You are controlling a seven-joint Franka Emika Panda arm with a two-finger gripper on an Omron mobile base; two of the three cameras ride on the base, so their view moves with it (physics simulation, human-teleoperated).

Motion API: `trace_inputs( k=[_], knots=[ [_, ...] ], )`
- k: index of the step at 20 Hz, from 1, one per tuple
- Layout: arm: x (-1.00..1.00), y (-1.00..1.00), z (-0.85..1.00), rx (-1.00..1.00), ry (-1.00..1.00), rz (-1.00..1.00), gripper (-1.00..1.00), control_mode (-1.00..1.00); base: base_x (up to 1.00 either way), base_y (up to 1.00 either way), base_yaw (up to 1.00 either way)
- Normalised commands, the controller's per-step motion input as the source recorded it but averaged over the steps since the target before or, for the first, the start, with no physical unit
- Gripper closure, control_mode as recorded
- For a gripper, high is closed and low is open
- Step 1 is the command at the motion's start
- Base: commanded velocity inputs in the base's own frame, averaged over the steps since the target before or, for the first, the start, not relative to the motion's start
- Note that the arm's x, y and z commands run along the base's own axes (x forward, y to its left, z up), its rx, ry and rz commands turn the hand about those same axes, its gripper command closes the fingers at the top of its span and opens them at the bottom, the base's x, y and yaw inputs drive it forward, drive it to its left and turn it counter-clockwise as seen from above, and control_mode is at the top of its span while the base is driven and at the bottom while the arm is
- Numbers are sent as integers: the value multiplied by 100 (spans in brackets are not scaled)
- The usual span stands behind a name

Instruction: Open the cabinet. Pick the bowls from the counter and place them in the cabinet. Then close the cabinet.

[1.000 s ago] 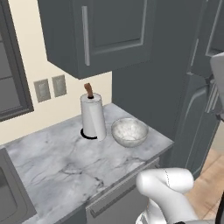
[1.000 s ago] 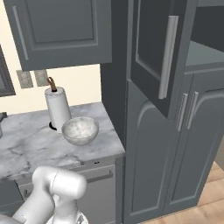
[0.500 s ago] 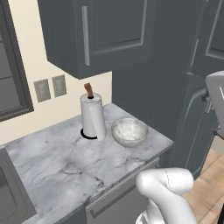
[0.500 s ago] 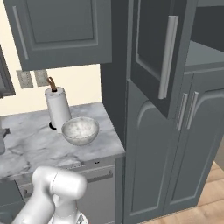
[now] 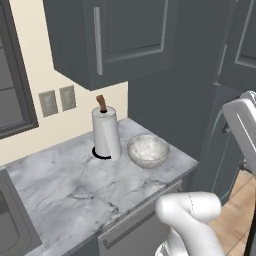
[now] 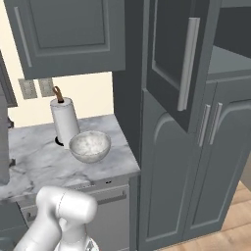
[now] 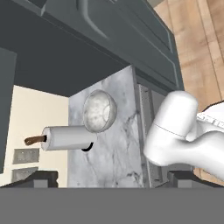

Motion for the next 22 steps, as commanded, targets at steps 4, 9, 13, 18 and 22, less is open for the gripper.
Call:
trace_inputs(
  k=[4, 9, 13, 18, 22],
  knots=[
    [12, -7, 0, -6, 29, 0, -100, -100, 0, 0, 0],
    [2, -3, -2, -1, 3, 0, -100, -100, 0, 0, 0],
    [0, 0, -21, 0, -2, 3, -100, -100, 0, 0, 0],
    [13, 0, -20, 0, -1, 6, -100, -100, 0, 0, 0],
    [20, 0, -6, -1, 0, 5, -100, -100, 0, 0, 0]
  ],
)
